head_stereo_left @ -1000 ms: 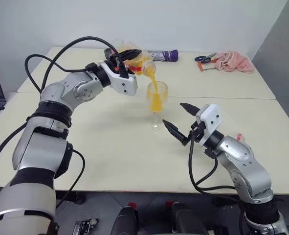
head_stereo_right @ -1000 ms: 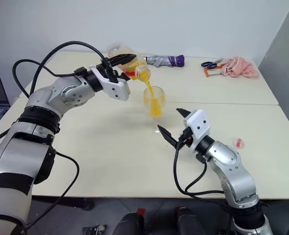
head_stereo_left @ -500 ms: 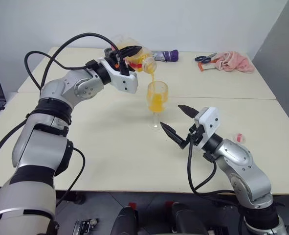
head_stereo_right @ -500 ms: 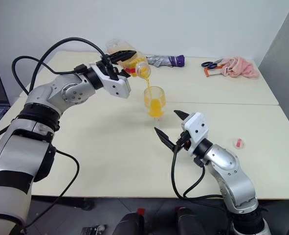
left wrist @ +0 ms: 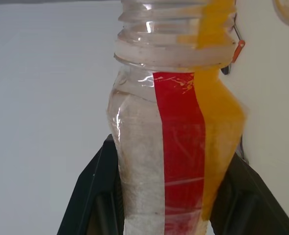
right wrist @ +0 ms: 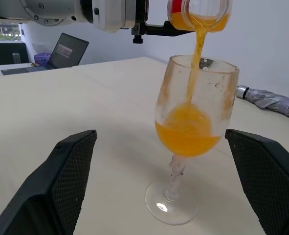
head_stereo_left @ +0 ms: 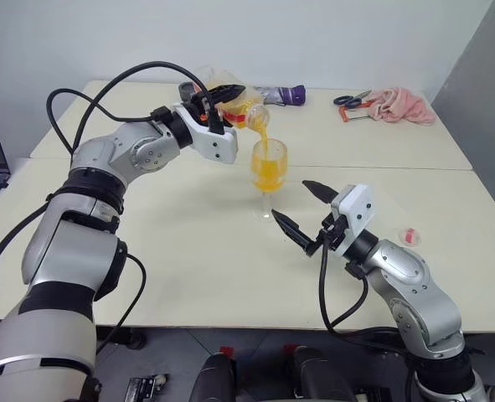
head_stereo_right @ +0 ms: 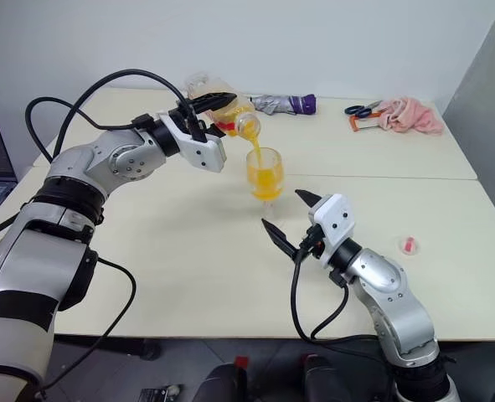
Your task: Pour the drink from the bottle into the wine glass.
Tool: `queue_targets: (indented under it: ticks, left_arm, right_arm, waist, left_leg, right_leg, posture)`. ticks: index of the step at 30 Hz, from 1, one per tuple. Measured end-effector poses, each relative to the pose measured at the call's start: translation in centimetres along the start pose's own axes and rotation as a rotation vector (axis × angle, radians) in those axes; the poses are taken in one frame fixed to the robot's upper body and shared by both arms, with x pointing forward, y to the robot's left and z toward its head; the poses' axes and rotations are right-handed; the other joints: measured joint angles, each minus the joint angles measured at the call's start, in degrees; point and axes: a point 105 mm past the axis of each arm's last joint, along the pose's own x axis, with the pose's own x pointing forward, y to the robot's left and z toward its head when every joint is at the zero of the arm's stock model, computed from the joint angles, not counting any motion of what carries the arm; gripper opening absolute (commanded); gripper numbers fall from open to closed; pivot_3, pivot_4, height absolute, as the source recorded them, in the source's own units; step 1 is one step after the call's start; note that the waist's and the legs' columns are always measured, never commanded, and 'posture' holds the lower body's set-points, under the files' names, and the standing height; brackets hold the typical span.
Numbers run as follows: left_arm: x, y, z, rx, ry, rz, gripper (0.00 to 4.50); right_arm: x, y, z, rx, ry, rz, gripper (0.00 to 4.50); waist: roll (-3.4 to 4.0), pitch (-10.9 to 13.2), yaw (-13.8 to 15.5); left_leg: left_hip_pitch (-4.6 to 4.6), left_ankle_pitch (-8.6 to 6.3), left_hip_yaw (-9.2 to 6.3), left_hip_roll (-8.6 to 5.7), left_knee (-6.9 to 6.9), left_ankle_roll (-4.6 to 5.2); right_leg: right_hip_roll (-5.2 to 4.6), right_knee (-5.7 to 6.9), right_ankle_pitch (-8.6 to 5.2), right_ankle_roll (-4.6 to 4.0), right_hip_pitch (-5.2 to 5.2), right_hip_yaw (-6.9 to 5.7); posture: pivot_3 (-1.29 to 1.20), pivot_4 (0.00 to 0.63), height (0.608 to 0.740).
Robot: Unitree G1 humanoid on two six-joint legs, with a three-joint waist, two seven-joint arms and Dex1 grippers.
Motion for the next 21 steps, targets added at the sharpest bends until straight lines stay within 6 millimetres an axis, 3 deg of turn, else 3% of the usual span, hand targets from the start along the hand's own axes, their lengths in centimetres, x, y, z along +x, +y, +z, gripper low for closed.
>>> queue_targets:
  ticks: [10,21]
  left_arm:
    - [0.3,1.0,0.0,0.019,-0.005,0.022,1.69]
    - [0.3,0.7,0.1,0.036,-0.008,0.011,1.69]
  right_arm:
    - [0.3,0.1,0.4,0.022,-0.036,-0.016,4.5]
    - [0.1,0.4,-0.1,0.016,-0.025,-0.012,4.5]
  waist:
    - [0.0,0.0,0.0]
    - [0.0,0.0,0.0]
  left_leg:
    - [0.0,0.0,0.0,0.0,0.0,0.0]
    - [0.0,0.0,0.0,0.0,0.02,0.0]
  right_leg:
    - [0.0,0.0,0.0,0.0,0.0,0.0]
    - [0.0,0.02,0.0,0.0,0.0,0.0]
  posture:
    - [0.0,0.15,0.74]
    - [0.0,0.15,0.74]
